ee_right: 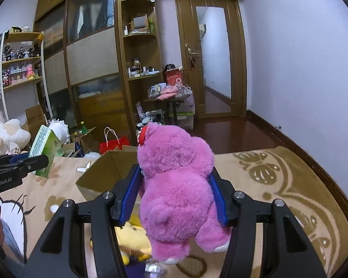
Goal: Organize soft objects
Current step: 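Lift the green tissue pack with the left tool while the right tool carries the pink bear over the box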
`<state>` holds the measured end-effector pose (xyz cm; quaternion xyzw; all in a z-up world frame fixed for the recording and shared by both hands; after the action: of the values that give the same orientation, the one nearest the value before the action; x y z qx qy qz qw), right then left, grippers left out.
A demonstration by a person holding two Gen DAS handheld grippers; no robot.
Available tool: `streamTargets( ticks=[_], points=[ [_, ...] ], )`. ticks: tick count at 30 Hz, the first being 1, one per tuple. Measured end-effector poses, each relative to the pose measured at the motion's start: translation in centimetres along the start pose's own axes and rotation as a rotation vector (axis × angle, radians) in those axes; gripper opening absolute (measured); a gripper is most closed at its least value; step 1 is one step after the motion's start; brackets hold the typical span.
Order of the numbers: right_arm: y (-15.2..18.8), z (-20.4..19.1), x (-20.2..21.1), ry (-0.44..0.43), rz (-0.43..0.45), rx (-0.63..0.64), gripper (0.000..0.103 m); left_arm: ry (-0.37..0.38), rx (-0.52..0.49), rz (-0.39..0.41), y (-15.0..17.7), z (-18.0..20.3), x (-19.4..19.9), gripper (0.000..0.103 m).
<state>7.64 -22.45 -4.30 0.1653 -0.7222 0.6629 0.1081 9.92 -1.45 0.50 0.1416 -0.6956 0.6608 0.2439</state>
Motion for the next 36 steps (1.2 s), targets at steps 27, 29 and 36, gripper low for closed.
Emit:
streamTargets(
  ticks=[27, 29, 36],
  points=[
    [-1.7, -0.7, -7.1, -0.005, -0.021, -0.011, 0.06, 0.082, -0.053, -0.016, -2.1, 2.2, -8.9, 0.039],
    [-1.7, -0.9, -7.6, -0.005, -0.03, -0.005, 0.06, 0.083, -0.043, -0.034, -1.7, 2.1, -9.7, 0.039],
    [-0.4, -1.5, -9.6, -0.038, -0.09, 0.006, 0.061, 0.114, -0.042, -0.105, -0.4, 2.5, -12.0, 0.04]
  ],
)
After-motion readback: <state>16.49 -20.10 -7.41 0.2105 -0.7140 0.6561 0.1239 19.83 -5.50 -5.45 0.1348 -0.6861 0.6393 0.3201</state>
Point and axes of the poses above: each gripper's, at about its wrist camera, not at the fingertips, and x roughly against the way its jaws point, z to its right, y to its underside, the point moved 3 cm from there along -x, roughly the way its jaws point, and after that the axes turned 2 degrees about z, right-handed, at the moved point
